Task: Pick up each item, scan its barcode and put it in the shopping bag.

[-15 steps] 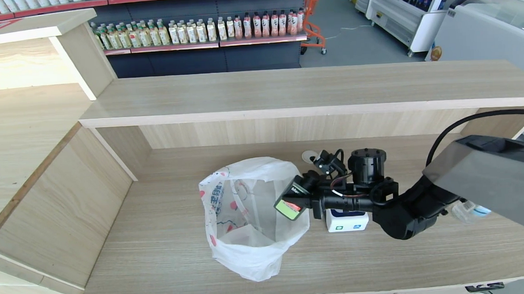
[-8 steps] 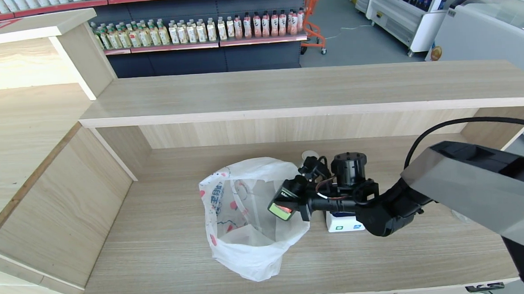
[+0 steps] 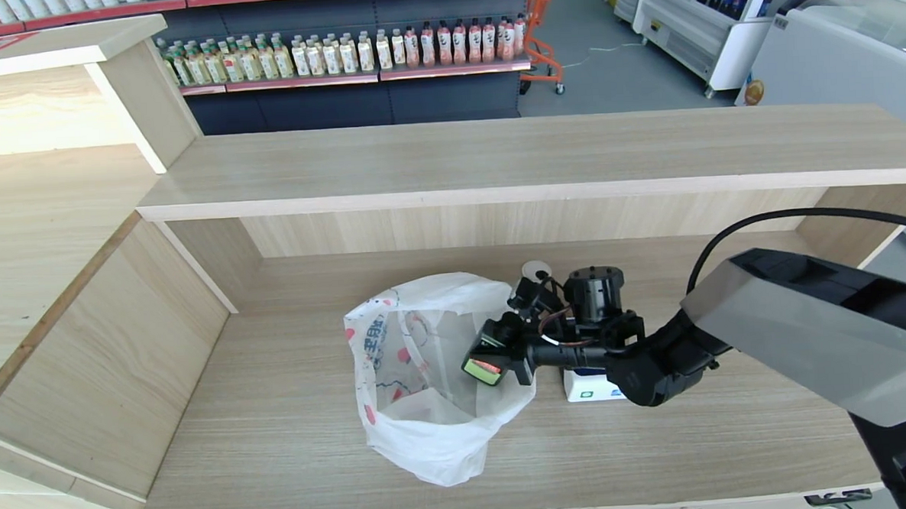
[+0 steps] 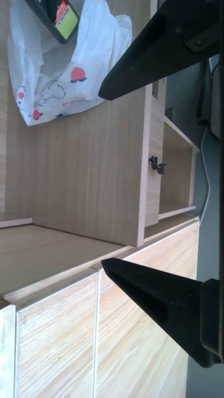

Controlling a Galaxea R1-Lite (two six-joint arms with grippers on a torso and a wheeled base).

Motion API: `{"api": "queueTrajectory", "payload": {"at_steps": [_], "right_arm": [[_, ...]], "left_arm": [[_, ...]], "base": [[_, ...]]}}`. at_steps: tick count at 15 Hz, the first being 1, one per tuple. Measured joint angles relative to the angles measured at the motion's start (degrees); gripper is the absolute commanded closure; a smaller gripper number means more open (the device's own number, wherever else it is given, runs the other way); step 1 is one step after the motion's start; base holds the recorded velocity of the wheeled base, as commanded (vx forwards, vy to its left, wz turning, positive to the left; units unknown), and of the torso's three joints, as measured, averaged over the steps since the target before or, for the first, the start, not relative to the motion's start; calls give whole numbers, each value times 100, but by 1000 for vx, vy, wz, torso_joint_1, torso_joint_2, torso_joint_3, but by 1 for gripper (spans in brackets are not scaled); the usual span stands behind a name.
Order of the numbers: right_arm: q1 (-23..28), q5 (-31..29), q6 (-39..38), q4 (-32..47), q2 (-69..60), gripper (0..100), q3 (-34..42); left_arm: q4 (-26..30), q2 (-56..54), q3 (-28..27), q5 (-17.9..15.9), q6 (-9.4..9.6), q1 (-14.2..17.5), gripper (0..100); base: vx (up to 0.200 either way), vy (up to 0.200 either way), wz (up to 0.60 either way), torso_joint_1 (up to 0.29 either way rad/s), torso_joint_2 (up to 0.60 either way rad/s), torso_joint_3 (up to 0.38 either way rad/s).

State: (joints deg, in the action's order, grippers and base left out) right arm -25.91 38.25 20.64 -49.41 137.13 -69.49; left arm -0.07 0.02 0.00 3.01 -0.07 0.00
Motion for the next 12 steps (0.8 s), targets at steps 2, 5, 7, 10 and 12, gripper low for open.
{"api": "queueTrajectory", "payload": {"at_steps": [2, 5, 7, 10, 12], "right_arm": [[0, 20, -9, -10, -6, 0, 0], [2, 22, -269, -13, -108, 0, 28], [24, 22, -690, -29, -273, 0, 46], [133, 22, -1380, -38, -692, 0, 74], [166, 15, -1708, -34, -1092, 0, 188]], "left_arm": [[0, 0, 0, 2, 0, 0, 0], [0, 0, 0, 2, 0, 0, 0], [0, 0, 0, -1, 0, 0, 0], [0, 0, 0, -1, 0, 0, 0], [0, 0, 0, 2, 0, 0, 0]], "base": [[0, 0, 0, 0, 0, 0], [0, 0, 0, 0, 0, 0], [0, 0, 0, 0, 0, 0], [0, 0, 0, 0, 0, 0], [0, 0, 0, 0, 0, 0]]}}
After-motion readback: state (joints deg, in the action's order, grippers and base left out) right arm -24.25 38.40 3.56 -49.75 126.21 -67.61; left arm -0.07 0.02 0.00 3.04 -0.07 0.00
